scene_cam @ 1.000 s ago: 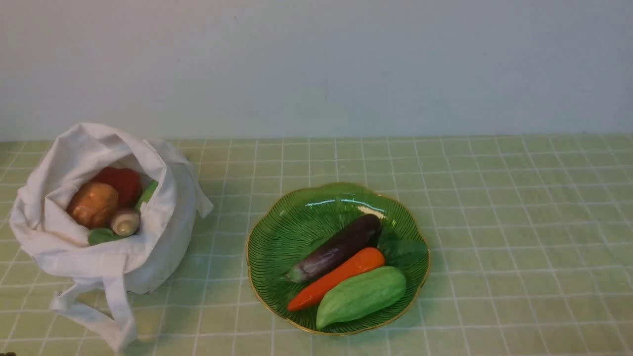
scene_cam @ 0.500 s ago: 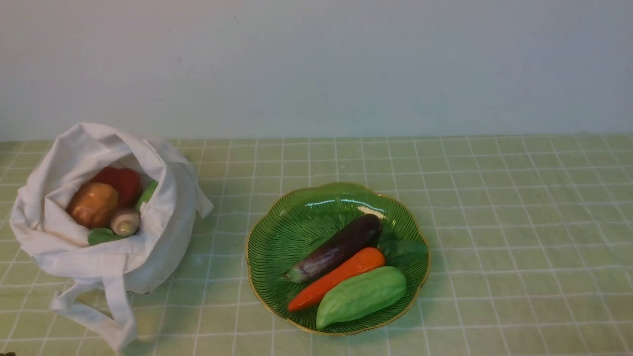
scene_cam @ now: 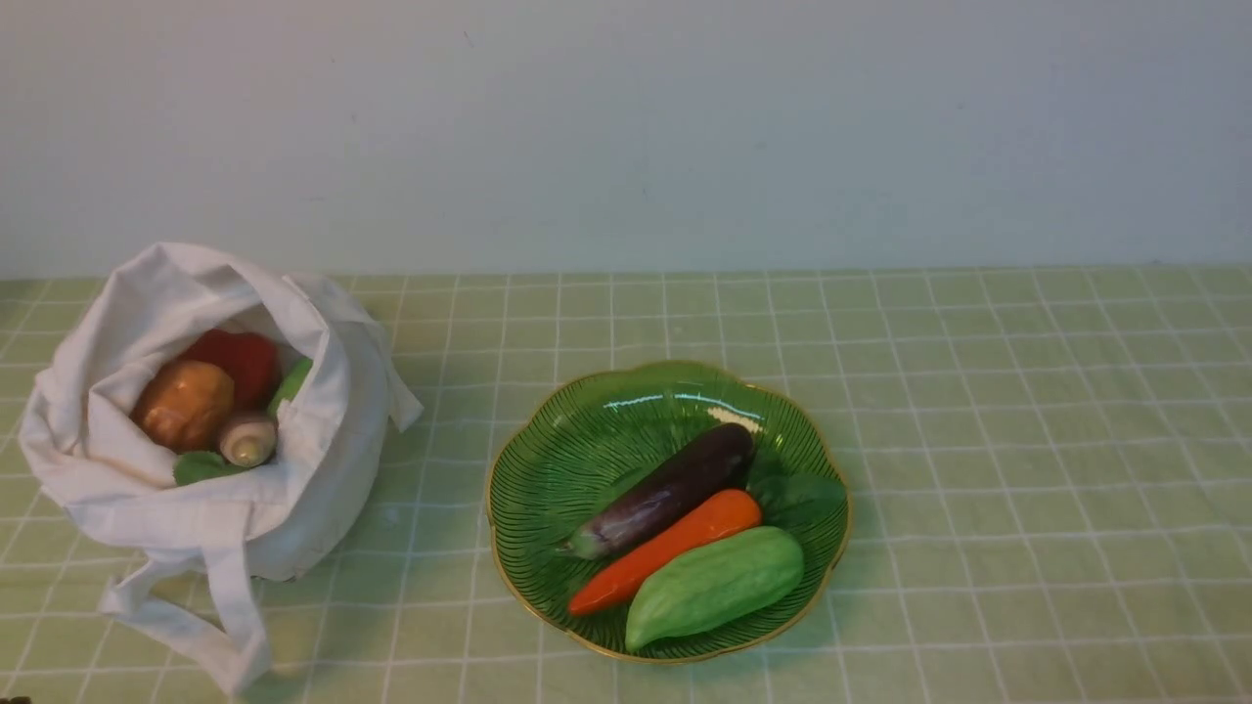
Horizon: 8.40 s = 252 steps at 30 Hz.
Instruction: Take vegetables from bag on green coffee tablecloth place on plate.
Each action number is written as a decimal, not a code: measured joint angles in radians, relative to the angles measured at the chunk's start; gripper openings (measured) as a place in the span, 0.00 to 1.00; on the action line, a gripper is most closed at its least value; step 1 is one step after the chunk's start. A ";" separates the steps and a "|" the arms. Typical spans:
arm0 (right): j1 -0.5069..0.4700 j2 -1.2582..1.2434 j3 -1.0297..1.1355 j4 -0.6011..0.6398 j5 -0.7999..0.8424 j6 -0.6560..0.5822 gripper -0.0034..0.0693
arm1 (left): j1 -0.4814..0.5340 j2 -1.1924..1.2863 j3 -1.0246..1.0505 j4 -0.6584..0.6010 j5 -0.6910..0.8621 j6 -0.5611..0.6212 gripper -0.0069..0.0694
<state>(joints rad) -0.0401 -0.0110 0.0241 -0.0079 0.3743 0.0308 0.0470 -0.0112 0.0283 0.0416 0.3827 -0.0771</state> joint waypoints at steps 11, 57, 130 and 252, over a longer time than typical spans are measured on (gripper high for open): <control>0.000 0.000 0.000 0.000 0.000 0.000 0.03 | 0.000 0.000 0.001 -0.093 -0.050 -0.064 0.08; 0.000 0.000 0.000 0.000 0.000 0.000 0.03 | 0.000 1.348 -1.153 -0.206 0.743 0.085 0.10; 0.000 0.000 0.000 0.000 0.000 0.000 0.03 | -0.064 0.959 -1.024 -0.706 0.865 0.461 0.43; 0.000 0.000 0.000 0.000 0.000 0.000 0.03 | -0.166 0.000 0.001 -0.169 -0.117 0.340 0.08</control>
<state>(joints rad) -0.0401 -0.0110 0.0241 -0.0079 0.3743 0.0308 -0.1190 -0.0108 0.0289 -0.1276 0.2661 0.2628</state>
